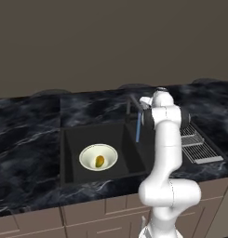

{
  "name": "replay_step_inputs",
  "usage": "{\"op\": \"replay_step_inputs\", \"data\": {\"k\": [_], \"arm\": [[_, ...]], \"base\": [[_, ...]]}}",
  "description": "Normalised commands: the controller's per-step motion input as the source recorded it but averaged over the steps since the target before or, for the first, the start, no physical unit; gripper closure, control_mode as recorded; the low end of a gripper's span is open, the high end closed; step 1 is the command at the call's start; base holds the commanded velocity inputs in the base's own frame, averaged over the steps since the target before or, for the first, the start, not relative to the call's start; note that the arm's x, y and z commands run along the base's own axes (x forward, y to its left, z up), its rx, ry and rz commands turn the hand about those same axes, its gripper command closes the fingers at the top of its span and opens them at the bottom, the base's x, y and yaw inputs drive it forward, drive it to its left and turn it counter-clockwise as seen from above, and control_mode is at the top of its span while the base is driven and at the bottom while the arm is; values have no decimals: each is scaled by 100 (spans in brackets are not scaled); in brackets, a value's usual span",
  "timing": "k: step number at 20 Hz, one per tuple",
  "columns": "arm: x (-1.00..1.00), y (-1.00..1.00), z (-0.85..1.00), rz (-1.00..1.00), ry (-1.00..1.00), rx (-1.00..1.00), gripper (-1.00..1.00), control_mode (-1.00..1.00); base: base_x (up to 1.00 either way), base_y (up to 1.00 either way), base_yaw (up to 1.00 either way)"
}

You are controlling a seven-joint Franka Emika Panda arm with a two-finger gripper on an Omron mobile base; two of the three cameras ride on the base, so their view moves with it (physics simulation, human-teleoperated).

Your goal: Pick the mango from the cabinet and place it in the bowl. Then pick the bowl and place it in the sink. Then turn on the sink facuet.

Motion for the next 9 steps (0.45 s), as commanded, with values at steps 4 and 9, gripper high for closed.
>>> {"op": "replay_step_inputs", "data": {"k": [4, 9], "arm": [[-5, -92, -56, -7, 14, 6, 100, -100], [-35, -42, 49, 0, -30, 15, 100, -100]], "base": [[0, 0, 0], [0, 0, 0]]}}
